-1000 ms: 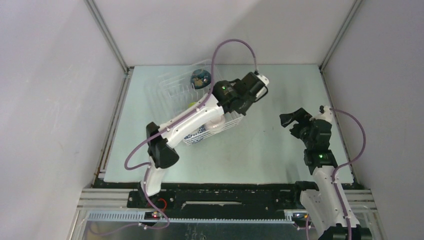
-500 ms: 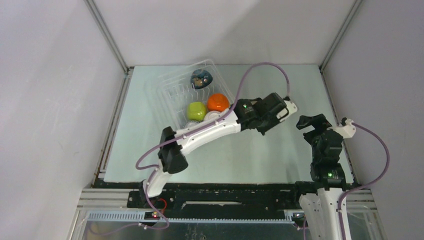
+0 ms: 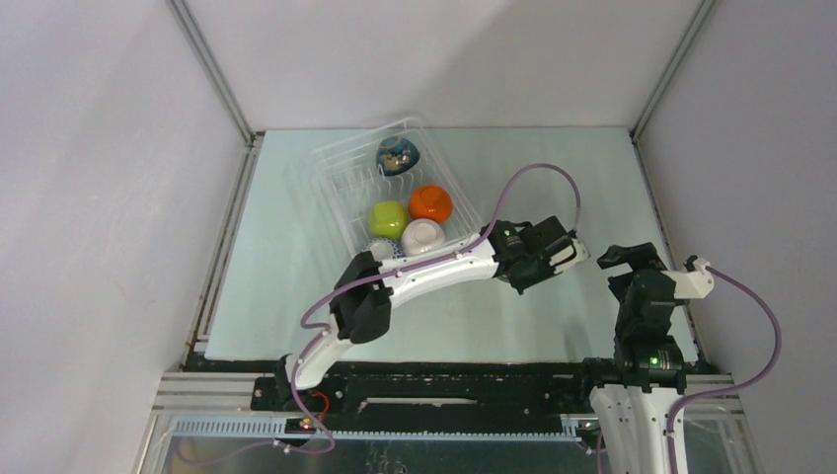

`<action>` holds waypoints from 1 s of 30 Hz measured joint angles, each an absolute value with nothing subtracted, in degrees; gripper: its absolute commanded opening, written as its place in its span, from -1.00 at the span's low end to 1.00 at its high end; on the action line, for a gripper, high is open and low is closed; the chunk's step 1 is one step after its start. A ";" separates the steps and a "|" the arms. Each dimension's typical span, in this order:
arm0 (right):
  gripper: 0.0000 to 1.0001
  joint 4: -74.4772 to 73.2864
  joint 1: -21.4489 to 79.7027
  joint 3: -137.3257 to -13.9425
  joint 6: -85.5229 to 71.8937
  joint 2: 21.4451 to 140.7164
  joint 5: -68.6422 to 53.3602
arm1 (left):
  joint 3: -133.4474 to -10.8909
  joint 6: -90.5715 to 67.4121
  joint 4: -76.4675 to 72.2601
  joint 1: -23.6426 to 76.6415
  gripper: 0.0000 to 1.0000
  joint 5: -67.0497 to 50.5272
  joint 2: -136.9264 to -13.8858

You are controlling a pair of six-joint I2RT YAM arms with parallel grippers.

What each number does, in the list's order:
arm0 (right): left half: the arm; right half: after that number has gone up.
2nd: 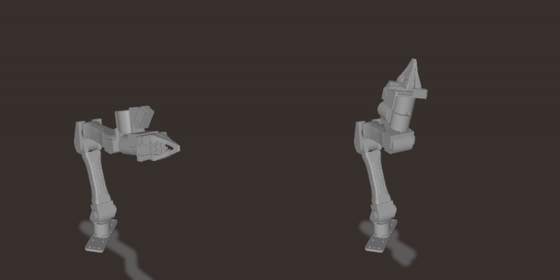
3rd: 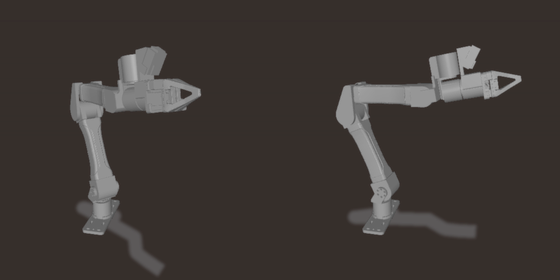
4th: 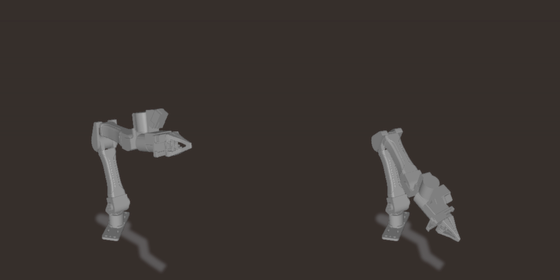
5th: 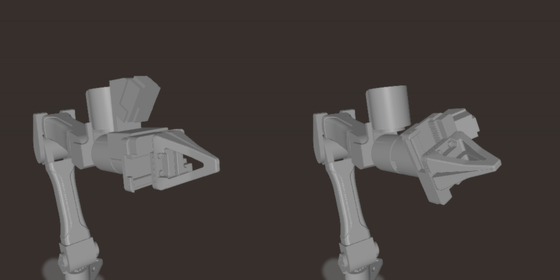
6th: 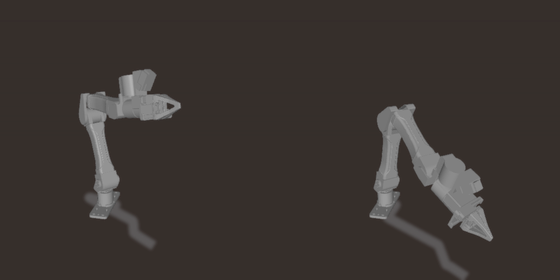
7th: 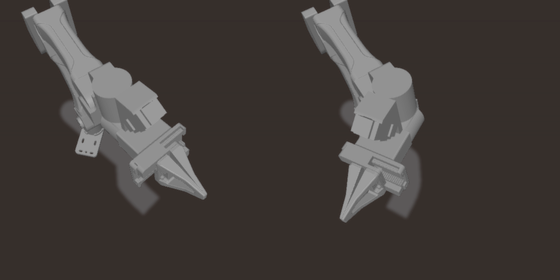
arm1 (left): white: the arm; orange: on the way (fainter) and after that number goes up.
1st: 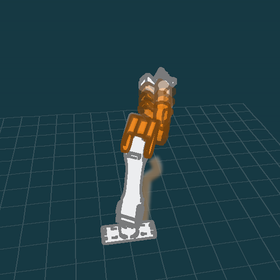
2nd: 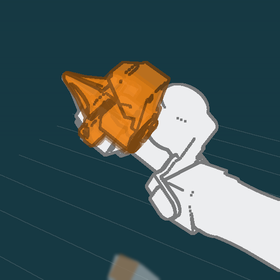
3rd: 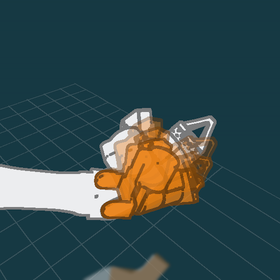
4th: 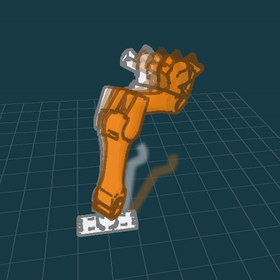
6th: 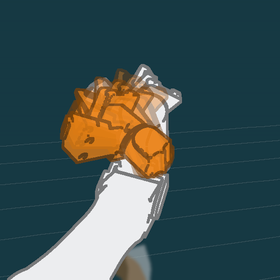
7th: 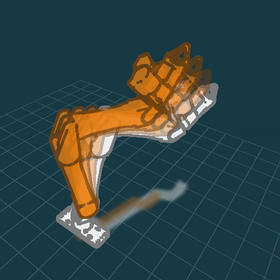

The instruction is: Unload the bowls from the dish rack

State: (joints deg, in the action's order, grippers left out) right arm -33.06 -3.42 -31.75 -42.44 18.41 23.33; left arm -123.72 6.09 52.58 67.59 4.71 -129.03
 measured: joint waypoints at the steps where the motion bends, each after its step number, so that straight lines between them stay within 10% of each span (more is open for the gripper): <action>1: 0.99 -33.52 -3.42 -31.73 -42.65 18.39 23.57 | -122.96 6.07 52.31 67.57 -1.00 4.73 -129.14; 17: 0.98 -40.53 -3.42 -31.73 -48.18 17.67 29.30 | -116.71 4.99 48.29 67.48 -0.90 4.47 -131.92; 30: 0.98 -41.34 -3.42 -31.73 -48.97 17.21 29.69 | -116.66 4.60 47.48 67.48 -0.08 7.81 -132.44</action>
